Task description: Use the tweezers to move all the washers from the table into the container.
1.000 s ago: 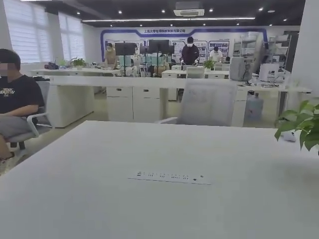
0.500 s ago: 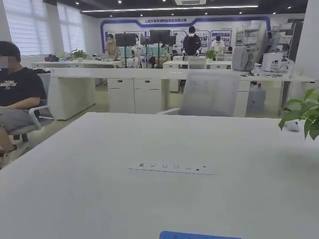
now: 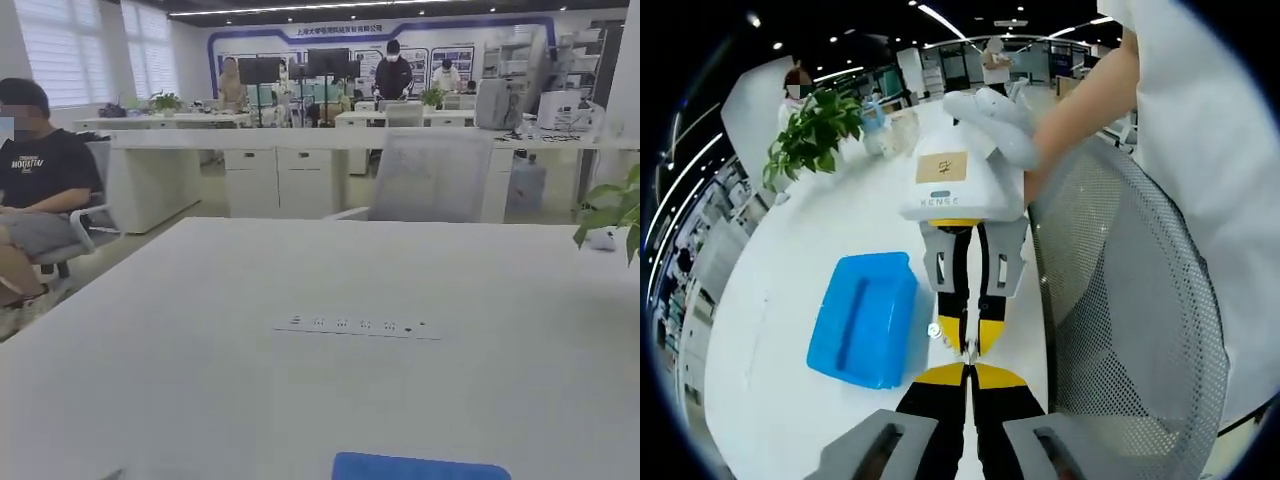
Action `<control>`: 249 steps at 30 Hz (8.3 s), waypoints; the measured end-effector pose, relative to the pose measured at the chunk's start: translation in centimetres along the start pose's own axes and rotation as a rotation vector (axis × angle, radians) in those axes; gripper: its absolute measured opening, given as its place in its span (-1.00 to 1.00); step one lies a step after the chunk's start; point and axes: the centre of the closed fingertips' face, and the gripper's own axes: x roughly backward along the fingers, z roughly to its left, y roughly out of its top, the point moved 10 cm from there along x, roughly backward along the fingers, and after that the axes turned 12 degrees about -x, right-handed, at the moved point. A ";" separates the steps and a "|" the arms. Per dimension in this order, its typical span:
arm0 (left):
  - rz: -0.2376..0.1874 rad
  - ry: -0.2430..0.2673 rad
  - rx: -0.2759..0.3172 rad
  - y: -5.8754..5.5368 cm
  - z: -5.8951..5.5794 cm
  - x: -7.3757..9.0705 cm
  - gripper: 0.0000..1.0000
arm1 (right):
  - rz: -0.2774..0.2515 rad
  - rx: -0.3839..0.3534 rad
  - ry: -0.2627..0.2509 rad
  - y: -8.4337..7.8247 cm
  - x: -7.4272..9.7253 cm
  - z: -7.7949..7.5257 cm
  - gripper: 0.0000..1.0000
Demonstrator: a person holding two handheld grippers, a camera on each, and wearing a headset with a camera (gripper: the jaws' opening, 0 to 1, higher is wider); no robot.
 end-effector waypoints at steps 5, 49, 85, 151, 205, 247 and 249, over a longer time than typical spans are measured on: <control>0.013 0.012 0.002 0.1 0.4 0.6 -1.00 | -0.045 -0.023 -0.001 0.8 -0.5 -0.2 -0.86; -0.229 0.102 0.446 -2.2 0.0 -0.8 -0.57 | -0.108 -0.278 -0.006 1.3 0.5 -1.4 -0.96; -0.595 0.852 0.849 -5.1 -4.6 1.2 0.91 | -0.432 -0.450 -0.293 5.1 14.4 -6.4 -0.96; -0.555 0.882 0.869 -5.7 -5.0 1.5 0.78 | -0.131 -0.350 -0.320 2.5 8.5 -8.8 -0.95; -0.495 0.842 0.852 -6.2 -5.3 1.0 0.64 | 0.000 -0.204 -0.152 0.6 2.8 -2.3 -0.95; -0.467 0.819 0.839 -6.0 -5.3 0.7 0.59 | -0.254 -0.573 -0.278 1.9 6.8 -11.2 -0.97; -0.467 0.820 0.841 -6.0 -5.3 0.7 0.59 | -0.231 -0.575 -0.280 1.6 6.3 -11.6 -0.97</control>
